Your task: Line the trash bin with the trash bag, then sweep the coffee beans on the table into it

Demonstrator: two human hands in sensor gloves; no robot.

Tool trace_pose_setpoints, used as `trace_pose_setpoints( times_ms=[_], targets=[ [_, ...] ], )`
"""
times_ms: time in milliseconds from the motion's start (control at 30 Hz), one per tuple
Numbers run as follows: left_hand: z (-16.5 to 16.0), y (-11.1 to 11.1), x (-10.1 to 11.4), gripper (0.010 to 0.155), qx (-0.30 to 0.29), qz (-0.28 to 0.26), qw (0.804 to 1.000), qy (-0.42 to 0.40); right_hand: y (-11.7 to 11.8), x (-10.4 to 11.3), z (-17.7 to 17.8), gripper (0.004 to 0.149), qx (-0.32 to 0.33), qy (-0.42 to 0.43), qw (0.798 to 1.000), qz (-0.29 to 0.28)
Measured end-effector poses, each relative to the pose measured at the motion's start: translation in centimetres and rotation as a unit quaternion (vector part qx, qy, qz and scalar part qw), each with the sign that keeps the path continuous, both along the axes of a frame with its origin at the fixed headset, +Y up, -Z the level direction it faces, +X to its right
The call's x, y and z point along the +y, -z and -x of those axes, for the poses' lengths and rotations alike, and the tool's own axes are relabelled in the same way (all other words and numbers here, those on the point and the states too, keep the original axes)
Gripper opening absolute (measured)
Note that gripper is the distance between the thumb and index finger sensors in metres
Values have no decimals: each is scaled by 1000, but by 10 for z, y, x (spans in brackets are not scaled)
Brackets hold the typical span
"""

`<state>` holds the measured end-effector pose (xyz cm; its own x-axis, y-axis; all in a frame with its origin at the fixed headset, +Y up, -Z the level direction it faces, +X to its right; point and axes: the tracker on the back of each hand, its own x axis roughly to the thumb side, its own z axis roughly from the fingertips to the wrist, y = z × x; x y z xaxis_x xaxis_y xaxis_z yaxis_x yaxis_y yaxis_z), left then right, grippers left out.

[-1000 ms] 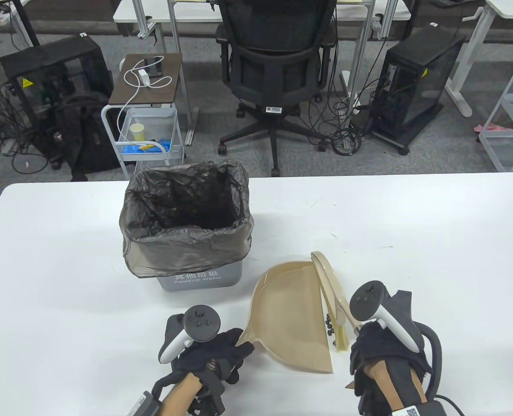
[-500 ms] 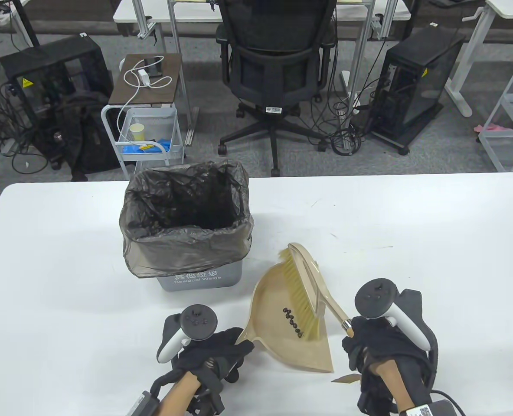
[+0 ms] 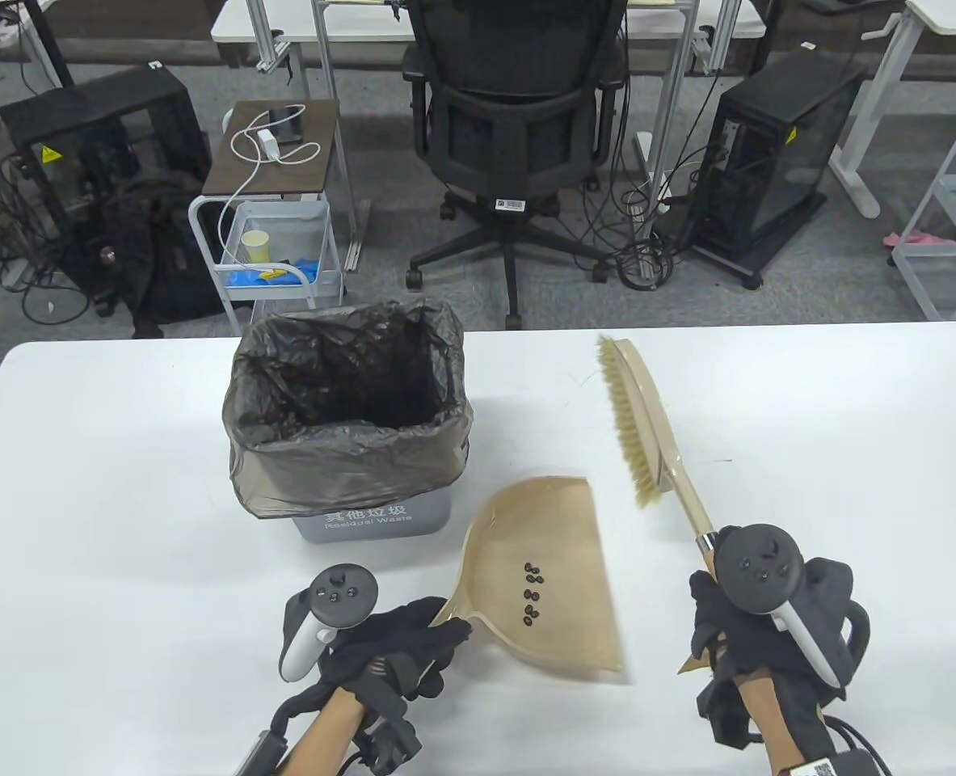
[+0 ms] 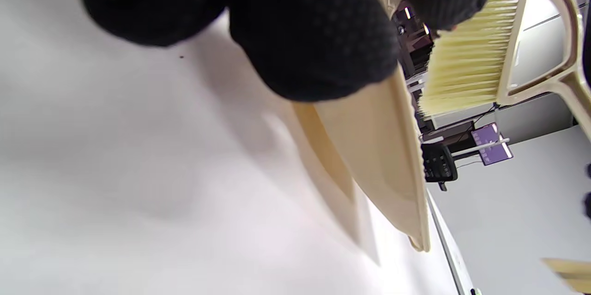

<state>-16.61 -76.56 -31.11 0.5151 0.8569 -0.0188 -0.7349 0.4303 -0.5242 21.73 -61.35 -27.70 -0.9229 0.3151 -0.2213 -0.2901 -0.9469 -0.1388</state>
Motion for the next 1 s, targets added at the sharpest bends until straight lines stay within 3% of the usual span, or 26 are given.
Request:
trace_pose_setpoints(
  times_ms=[167,300,533,833,1000],
  targets=[
    [0,-3,5,73,6,-16,1000,-12,25,-34,-4,67,-12,55,996,-71],
    [0,-3,4,73,7,-20,1000,-13,44,-61,-2,67,-26,77,992,-96],
    [2,0,2,86,1,-16,1000,-19,50,-104,-8,67,-25,102,988,-113],
    [0,5,-4,85,-6,-1,1000,-29,39,-117,-24,68,-19,135,988,-74],
    [-13,6,13,83,0,-17,1000,-21,38,-116,-26,68,-6,156,986,-63]
  ],
)
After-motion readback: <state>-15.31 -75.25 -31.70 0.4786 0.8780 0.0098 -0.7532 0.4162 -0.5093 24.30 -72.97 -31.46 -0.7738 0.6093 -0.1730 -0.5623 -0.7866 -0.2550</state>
